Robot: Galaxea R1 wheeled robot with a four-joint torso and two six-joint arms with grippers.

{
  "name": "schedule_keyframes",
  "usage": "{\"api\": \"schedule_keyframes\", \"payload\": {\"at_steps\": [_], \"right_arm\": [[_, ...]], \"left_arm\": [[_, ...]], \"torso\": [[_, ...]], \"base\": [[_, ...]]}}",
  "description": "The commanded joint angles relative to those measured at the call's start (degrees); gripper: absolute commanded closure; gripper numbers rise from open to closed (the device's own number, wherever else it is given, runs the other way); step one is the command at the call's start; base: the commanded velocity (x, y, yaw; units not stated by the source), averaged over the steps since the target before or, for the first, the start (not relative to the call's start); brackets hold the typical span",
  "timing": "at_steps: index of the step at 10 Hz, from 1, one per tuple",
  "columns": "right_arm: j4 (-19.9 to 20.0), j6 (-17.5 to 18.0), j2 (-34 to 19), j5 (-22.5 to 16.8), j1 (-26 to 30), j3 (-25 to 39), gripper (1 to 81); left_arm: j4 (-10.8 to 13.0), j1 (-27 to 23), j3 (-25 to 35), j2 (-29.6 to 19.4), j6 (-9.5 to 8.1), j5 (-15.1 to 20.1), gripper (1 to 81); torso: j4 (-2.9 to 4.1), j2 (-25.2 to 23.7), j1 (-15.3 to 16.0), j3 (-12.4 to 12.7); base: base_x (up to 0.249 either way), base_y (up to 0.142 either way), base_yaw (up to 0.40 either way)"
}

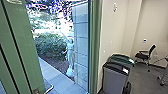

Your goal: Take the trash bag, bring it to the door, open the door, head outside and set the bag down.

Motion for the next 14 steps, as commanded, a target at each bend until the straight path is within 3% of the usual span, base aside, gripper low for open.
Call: {"api": "schedule_keyframes", "payload": {"at_steps": [1, 14], "right_arm": [[-0.5, -0.2, 0.5, -3.2, 2.4, 0.4, 1.0], [-0.4, -0.2, 0.5, -3.2, 2.3, 0.4, 1.0]], "left_arm": [[0.5, -3.2, -0.1, 0.3, 0.27, 2.7, 81.1], [0.5, -3.2, -0.1, -0.1, 0.27, 2.6, 81.1]], "torso": [[0.00, 0.0, 0.0, 0.0], [0.00, 0.0, 0.0, 0.0]], "base": [[0.111, 0.000, 0.000], [0.078, 0.000, 0.000]]}}
